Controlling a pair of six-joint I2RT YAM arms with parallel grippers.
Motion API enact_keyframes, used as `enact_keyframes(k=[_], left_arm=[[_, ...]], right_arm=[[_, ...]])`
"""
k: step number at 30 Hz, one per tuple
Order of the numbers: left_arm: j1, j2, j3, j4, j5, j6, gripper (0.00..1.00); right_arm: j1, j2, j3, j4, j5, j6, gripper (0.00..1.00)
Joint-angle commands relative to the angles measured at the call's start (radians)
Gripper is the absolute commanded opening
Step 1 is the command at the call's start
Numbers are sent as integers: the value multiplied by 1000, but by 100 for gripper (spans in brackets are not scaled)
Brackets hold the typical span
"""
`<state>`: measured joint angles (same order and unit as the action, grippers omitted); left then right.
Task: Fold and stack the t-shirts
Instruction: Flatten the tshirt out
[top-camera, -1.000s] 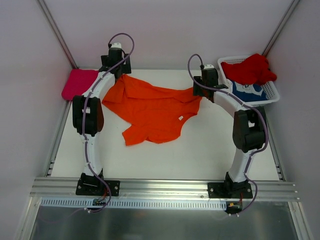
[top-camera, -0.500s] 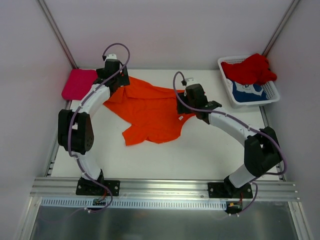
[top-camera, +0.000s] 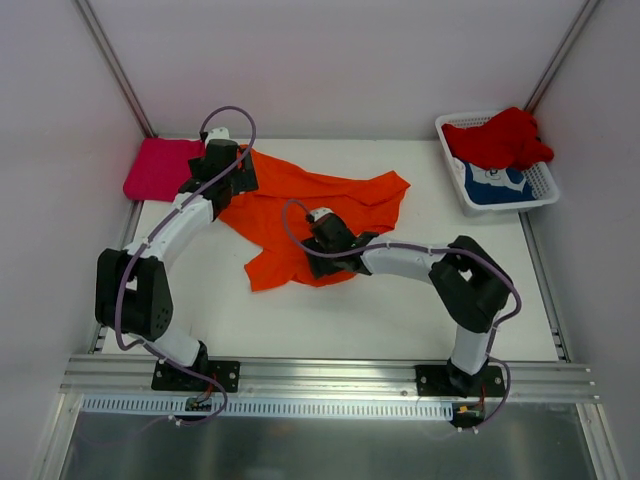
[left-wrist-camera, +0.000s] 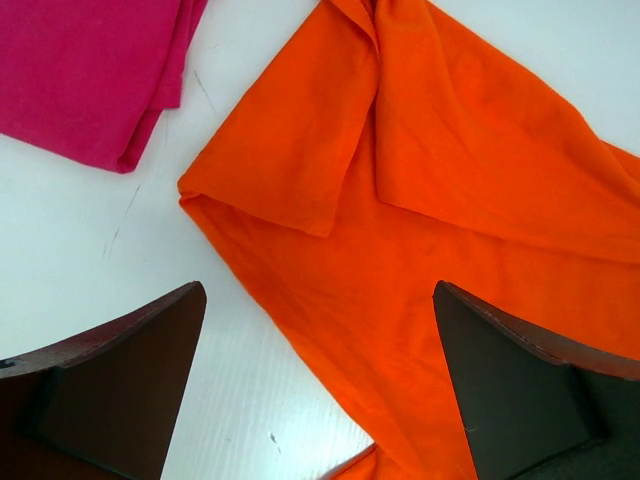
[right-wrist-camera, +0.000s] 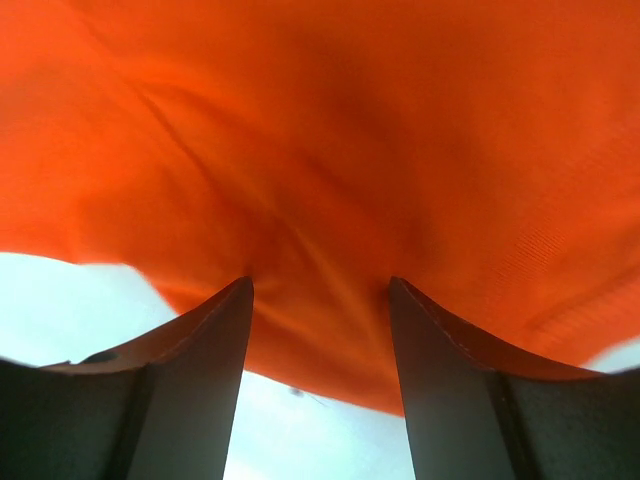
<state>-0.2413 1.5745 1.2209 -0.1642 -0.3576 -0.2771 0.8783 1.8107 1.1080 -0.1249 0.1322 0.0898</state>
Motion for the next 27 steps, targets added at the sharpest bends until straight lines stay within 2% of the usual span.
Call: enact_keyframes(k=[1, 6, 11, 21, 27], left_arm=[[-1, -57, -18, 17, -47, 1, 99], [-1, -79, -29, 18, -60, 12, 99], [-3, -79, -35, 17, -55, 15, 99], [-3, -116, -55, 17, -57, 21, 99], [-1, -134, -58, 17, -58, 32, 99]], right_arm=[[71, 39, 117, 33, -20, 18, 60], [136, 116, 287, -13, -9, -19, 60], [143, 219, 359, -25, -39, -7, 59], [154, 210, 132, 140, -121, 109, 59], [174, 173, -51, 272, -174, 234, 58]])
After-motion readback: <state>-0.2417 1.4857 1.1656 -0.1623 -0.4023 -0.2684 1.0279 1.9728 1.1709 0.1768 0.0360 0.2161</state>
